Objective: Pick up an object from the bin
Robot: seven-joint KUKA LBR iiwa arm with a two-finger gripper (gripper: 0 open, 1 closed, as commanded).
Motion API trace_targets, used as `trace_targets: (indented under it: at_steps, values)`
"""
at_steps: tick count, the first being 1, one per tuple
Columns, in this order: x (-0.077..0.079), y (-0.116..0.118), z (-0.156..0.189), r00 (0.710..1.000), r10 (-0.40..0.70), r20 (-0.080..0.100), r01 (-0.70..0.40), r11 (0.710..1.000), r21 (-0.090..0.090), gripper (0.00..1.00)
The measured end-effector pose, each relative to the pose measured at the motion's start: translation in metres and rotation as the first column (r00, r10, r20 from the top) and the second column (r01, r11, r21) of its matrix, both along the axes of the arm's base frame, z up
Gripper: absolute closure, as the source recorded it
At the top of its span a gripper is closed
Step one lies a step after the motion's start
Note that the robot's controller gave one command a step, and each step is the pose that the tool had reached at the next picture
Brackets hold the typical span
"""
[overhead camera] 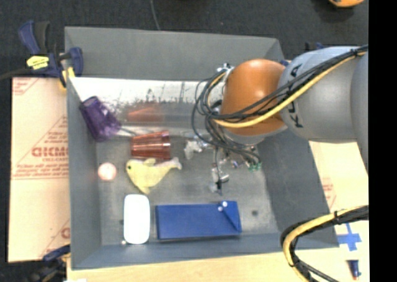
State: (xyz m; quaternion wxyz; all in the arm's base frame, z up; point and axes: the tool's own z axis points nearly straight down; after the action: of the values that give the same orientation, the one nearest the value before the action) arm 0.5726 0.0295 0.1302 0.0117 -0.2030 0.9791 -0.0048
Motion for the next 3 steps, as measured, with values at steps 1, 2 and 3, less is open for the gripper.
trace_targets:
  at_steps: [1, 2, 3]
  values:
    - [0.004, 0.023, 0.007, 0.968, -0.249, 0.002, 0.249, 0.968, 0.011, 0.0]
    - [0.025, 0.074, -0.016, 0.999, -0.036, 0.002, 0.036, 0.999, 0.002, 0.0]
    - [0.074, 0.05, -0.043, 0.991, -0.13, 0.013, 0.13, 0.992, 0.006, 0.0]
